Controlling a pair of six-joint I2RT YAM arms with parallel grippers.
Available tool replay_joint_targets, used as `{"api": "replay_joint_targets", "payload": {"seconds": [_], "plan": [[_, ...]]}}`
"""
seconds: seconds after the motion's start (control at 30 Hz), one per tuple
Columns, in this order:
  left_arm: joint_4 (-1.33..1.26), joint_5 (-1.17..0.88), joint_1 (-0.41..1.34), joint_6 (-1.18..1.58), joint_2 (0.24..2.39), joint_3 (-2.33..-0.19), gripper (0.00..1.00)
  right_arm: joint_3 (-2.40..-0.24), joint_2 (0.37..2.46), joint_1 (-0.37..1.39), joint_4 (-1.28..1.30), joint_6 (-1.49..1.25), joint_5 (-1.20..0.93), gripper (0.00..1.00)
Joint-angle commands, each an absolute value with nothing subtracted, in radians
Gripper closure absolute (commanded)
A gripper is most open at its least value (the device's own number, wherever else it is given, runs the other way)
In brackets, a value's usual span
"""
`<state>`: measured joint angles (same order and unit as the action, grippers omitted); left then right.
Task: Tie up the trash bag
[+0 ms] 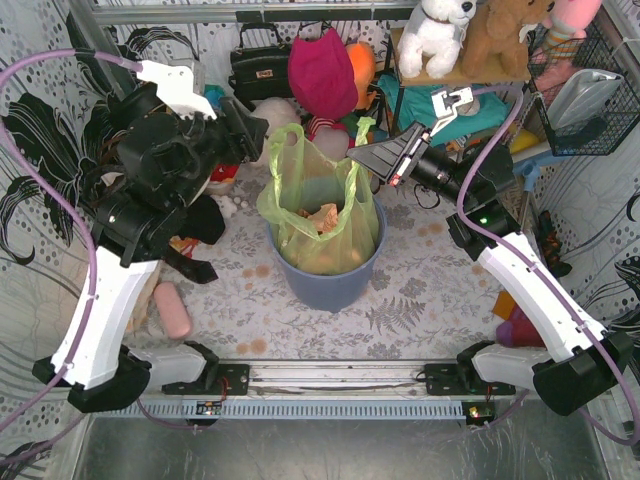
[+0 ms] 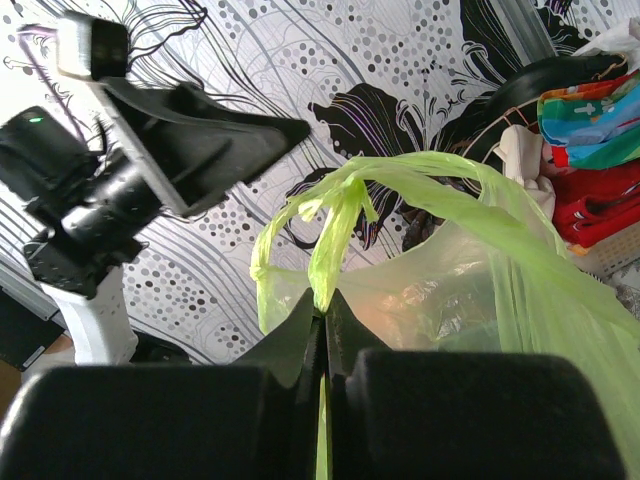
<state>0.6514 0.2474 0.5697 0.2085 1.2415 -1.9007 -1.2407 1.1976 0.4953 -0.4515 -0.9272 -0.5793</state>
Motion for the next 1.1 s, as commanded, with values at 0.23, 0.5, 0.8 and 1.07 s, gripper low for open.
{"api": "replay_joint_targets", "payload": {"seconds": [0.23, 0.5, 0.8, 1.07], "plan": [[0.26, -0.592, 0.211, 0.656, 1.148, -1.536, 0.38, -1.238, 1.183, 0.5, -0.477, -0.939, -0.574, 1.0], [-0.246, -0.892, 0.122, 1.024, 1.138, -1.338, 0.44, -1.238, 1.184, 0.5, -0.476, -0.942, -0.572, 1.0], [-0.255, -0.967, 0.123, 1.046, 1.144, -1.341, 0.43, -1.241, 1.187, 0.5, -0.479, -0.943, -0.569, 1.0], [-0.159, -0.961, 0.123, 0.994, 1.139, -1.309, 0.41, -1.246, 1.192, 0.5, -0.481, -0.947, -0.57, 1.0]]}}
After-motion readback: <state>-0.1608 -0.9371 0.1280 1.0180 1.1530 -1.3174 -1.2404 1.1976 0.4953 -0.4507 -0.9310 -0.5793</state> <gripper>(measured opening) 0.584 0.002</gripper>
